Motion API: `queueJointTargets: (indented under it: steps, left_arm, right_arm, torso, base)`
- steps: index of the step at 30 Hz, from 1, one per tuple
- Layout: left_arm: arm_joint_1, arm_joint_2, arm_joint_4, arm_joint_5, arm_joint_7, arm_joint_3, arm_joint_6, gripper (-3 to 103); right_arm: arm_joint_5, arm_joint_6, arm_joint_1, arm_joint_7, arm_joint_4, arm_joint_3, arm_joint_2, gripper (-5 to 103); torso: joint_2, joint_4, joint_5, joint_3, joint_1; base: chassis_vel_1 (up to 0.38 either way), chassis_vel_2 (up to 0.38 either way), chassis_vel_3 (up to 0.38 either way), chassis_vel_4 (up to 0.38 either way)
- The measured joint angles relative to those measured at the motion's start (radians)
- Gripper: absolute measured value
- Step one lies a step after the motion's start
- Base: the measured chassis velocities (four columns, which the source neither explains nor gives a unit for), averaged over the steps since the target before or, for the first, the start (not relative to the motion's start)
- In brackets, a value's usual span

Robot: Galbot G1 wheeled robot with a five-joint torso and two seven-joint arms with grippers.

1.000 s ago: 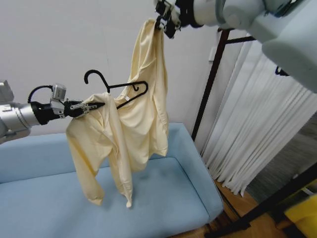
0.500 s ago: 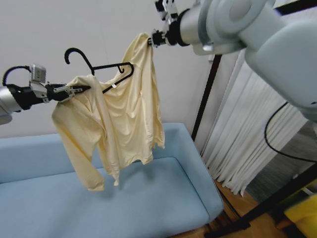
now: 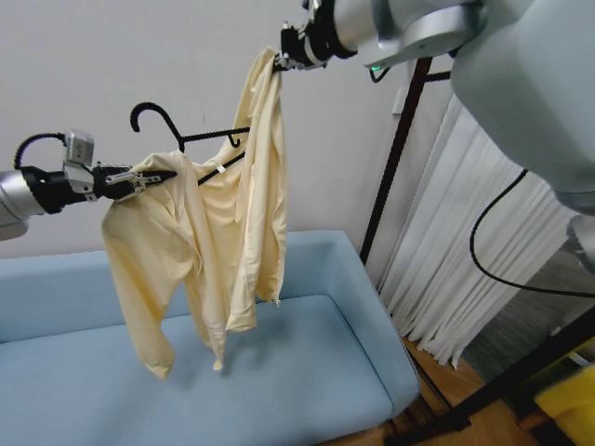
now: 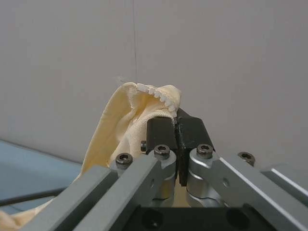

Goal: Pick up the clothes from the sofa and hang them on the clothes hanger.

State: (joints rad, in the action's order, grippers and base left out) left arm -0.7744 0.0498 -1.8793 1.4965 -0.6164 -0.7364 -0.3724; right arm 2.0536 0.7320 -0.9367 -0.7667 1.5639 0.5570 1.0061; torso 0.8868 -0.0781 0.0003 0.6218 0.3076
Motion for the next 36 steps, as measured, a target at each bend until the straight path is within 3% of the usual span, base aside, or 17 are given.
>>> queueJointTargets:
  steps: [5,12,21,29,32,34,35,36]
  left_arm:
    - [0.007,-0.001,-0.021,0.059,-0.03,-0.006,-0.011,3]
    - [0.008,0.0,-0.025,0.064,-0.074,-0.006,-0.026,3]
    - [0.0,0.029,-0.08,0.037,0.06,0.025,-0.042,3]
    - [-0.011,0.048,-0.046,-0.054,0.031,0.032,-0.036,3]
    - [-0.015,0.141,-0.085,-0.145,0.015,0.027,-0.044,3]
    - [-0.028,0.235,-0.125,-0.194,0.029,0.015,-0.056,3]
    - [-0.028,0.235,-0.125,-0.194,0.029,0.015,-0.056,3]
    - [-0.038,0.28,-0.146,-0.216,0.043,0.011,-0.06,3]
  right_arm:
    - [-0.005,0.0,-0.011,0.001,0.006,0.002,0.0,1]
    - [-0.026,0.0,-0.023,0.014,-0.015,0.015,0.003,1]
    - [-0.051,0.0,-0.038,0.017,-0.022,0.014,0.044,1]
    - [-0.063,-0.001,-0.039,0.017,-0.019,0.013,0.047,1]
    - [-0.066,-0.001,-0.039,0.022,-0.012,0.021,0.037,1]
    - [-0.071,-0.001,-0.04,0.03,-0.012,0.028,0.029,1]
    - [-0.071,-0.001,-0.04,0.03,-0.012,0.028,0.029,1]
    - [-0.071,-0.001,-0.043,0.032,-0.014,0.03,0.023,1]
  torso:
    - [0.0,0.0003,-0.0001,0.0,0.0]
    - [0.0,0.0003,-0.0002,0.0,0.0]
    - [0.0,0.0003,-0.0005,0.0,0.0]
    - [0.0,0.0003,-0.0001,0.0,0.0]
    - [0.0,0.0004,-0.0004,0.0,0.0]
    - [0.0,0.0002,-0.0002,0.0,0.0]
    - [0.0,0.0002,-0.0002,0.0,0.0]
    - [0.0,0.0,-0.0005,0.0,0.0]
  base:
    - [0.0,0.0,0.0,0.0]
    - [0.0,0.0,0.0,0.0]
    - [0.0,0.0,0.0,0.0]
    - [0.0,0.0,0.0,0.0]
    - [0.0,0.0,0.0,0.0]
    - [0.0,0.0,0.0,0.0]
    - [0.0,0.0,0.0,0.0]
    - [0.0,0.0,0.0,0.0]
